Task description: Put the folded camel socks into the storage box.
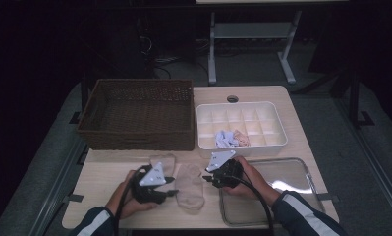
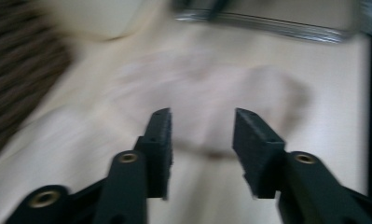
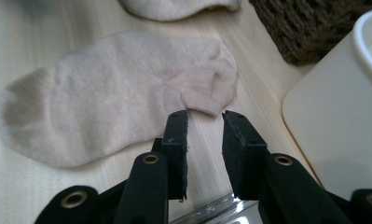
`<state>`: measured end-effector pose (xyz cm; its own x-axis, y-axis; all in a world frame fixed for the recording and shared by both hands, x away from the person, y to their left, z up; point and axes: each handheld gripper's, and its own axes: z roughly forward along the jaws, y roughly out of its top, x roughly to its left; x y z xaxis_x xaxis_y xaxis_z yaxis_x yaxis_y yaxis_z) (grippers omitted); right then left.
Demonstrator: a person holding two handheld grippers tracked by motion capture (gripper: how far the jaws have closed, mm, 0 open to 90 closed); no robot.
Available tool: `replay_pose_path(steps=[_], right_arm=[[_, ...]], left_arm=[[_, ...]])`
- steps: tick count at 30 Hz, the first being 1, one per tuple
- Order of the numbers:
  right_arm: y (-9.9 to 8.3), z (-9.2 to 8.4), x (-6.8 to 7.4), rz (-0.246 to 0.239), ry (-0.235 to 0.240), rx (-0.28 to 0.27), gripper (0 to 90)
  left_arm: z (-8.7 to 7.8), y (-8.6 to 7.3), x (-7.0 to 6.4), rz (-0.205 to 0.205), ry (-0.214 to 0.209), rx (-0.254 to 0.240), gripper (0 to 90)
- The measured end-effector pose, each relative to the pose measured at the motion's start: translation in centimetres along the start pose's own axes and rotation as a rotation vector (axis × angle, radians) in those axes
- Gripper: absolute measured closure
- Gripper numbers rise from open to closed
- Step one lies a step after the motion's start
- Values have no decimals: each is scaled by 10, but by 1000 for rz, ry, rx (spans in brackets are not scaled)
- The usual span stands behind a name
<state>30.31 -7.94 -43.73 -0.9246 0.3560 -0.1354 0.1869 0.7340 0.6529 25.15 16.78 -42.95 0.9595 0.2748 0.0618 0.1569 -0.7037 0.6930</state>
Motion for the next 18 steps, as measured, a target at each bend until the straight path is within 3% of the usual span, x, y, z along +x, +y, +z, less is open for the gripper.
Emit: replay_pose_path(steps=[4,9,12,18], right_arm=[[-2,5,0,18,2,14,684],[-2,7,-1,22,11,17,675],[-2,6,-1,19,9,16,673],[-2,7,0,16,15,17,670]], left_arm=[[23,11,-22,60,-88,32,420],[43,9,-26,74,-70,91,390],[46,7,-23,37,-74,76,430],[44,5,-18,21,-75,67,580]])
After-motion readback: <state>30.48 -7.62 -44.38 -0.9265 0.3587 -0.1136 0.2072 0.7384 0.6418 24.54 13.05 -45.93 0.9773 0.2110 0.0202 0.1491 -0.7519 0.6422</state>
